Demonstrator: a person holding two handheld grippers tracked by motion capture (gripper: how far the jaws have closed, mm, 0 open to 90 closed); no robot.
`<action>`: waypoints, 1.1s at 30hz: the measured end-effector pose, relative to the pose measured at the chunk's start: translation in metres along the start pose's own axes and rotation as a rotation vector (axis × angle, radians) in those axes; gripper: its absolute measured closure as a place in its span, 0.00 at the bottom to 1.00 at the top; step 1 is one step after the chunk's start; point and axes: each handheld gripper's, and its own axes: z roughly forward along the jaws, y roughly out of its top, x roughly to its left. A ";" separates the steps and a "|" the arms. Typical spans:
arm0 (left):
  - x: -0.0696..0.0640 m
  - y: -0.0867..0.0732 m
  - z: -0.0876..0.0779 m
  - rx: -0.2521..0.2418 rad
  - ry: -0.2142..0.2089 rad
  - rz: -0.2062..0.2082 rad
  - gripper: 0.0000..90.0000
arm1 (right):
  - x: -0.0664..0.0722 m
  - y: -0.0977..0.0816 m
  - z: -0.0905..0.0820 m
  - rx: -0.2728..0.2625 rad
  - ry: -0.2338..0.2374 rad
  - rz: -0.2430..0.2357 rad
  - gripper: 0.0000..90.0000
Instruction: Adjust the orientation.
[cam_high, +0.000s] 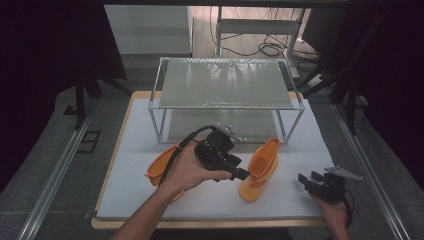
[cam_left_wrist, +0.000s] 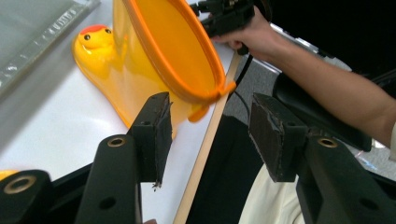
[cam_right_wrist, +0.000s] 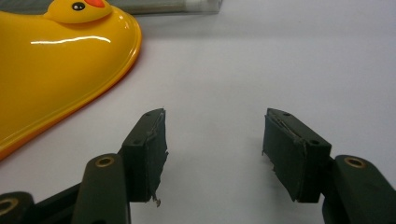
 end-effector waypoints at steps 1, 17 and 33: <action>0.001 0.003 0.001 -0.007 -0.001 -0.007 0.55 | 0.000 0.000 0.000 0.002 0.000 -0.001 0.43; 0.016 0.039 0.022 0.045 0.019 -0.044 0.57 | -0.002 -0.001 -0.001 0.000 0.002 0.013 0.43; 0.039 0.062 0.055 0.122 0.075 -0.141 0.60 | -0.003 -0.002 -0.002 -0.002 0.014 0.008 0.42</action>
